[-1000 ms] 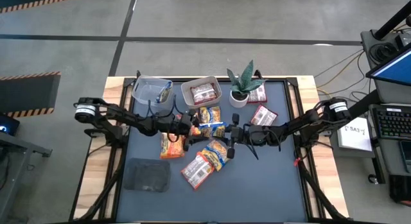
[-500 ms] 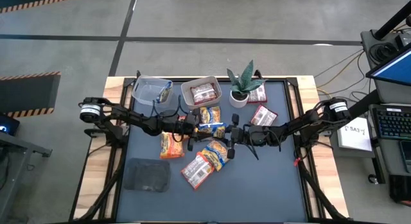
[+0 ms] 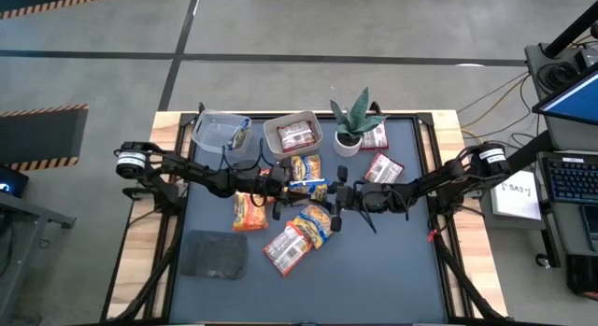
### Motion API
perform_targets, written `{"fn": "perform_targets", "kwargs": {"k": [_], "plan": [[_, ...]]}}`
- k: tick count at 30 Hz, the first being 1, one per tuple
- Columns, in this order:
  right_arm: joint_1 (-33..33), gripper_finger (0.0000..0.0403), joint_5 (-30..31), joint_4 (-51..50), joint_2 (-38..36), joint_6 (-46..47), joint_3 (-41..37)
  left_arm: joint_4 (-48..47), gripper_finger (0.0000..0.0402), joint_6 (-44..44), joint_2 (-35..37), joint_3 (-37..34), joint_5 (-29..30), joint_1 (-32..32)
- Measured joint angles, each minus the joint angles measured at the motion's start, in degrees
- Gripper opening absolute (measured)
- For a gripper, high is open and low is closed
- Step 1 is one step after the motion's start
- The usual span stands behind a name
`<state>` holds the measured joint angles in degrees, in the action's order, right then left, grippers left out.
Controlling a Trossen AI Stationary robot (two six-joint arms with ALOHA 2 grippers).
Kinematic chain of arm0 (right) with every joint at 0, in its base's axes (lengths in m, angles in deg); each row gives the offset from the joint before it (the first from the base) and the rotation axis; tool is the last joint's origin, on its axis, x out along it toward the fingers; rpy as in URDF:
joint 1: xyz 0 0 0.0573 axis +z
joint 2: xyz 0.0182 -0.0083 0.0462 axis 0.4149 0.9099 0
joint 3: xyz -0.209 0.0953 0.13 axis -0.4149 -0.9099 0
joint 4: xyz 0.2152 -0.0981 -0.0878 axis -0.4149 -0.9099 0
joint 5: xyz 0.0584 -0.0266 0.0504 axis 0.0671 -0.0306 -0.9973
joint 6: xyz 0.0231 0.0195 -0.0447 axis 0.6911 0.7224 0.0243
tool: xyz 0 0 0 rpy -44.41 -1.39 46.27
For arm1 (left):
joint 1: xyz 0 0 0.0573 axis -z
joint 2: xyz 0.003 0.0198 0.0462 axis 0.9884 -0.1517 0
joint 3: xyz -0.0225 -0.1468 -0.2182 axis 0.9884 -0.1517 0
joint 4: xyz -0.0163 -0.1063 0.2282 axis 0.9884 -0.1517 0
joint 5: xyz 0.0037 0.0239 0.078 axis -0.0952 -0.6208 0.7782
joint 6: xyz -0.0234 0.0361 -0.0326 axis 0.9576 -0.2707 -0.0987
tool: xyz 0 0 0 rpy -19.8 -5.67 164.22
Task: Sort Maruchan noodles
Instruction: Put the blue noodle pack into the transparent bin
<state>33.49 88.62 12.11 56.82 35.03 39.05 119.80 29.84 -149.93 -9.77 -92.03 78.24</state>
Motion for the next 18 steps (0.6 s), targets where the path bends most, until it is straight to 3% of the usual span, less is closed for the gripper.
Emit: {"fn": "perform_targets", "kwargs": {"k": [11,18], "plan": [[0.00,0.0188,0.28,-0.75,-0.39,1.53,0.00,-0.02,0.0073,-0.04,0.32,-0.07,-0.02,-0.01],[0.00,0.0236,0.17,-3.78,-5.54,1.79,0.00,-4.97,0.0073,-0.32,4.23,-0.09,-0.07,-0.08]]}}
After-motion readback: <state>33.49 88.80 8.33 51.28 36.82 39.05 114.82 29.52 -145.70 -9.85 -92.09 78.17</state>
